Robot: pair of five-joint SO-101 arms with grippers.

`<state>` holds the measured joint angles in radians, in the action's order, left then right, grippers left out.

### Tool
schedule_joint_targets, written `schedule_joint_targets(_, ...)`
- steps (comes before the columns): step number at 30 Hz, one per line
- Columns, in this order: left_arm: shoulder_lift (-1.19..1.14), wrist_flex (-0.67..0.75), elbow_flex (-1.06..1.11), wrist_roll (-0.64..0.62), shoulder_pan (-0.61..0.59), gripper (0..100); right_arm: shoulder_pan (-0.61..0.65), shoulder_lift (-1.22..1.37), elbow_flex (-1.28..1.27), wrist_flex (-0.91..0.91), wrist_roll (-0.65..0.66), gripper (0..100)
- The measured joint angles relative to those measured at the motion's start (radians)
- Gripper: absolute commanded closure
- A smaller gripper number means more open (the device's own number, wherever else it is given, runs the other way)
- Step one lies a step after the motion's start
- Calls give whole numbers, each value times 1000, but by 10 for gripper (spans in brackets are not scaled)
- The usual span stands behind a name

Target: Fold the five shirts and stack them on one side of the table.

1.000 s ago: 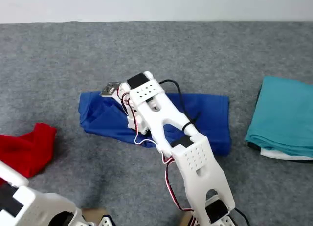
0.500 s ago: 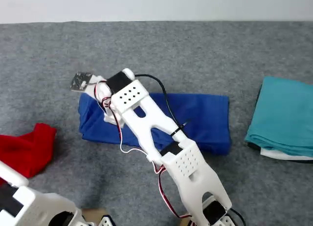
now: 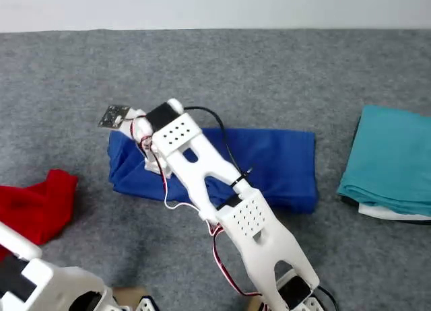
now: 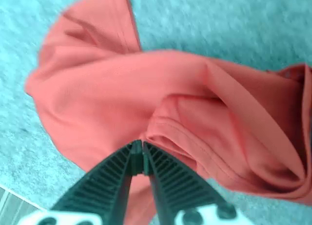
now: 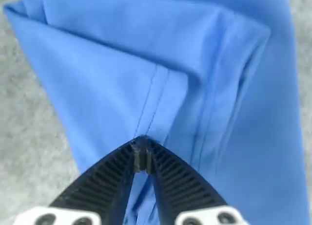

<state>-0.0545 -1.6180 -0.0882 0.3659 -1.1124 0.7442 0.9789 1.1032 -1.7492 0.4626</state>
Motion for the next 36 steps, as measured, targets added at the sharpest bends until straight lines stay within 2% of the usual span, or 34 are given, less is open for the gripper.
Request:
schedule_joint_targets(7, 0, -64, 0, 0, 0, 993, -110, -48, -21, -5, -92, 989)
schedule_joint_targets(15, 0, -106, 0, 0, -43, 993, -235, -377, -462, -6, -109, 985)
schedule_joint_targets(17, 0, -106, 0, 2, -55, 993, -295, -433, -528, -6, -133, 950)
schedule_joint_targets(21, 0, -106, 0, 15, -57, 992, -440, -459, -559, -6, -190, 807)
schedule_joint_targets(25, 0, -106, 0, 15, -41, 992, -583, -459, -560, -6, -330, 706)
schedule_joint_targets(28, 0, -107, 0, 15, -12, 992, -638, -420, -560, -6, -445, 702)
schedule_joint_targets(36, 0, -109, 0, 18, 71, 992, -721, -305, -560, 64, -568, 702)
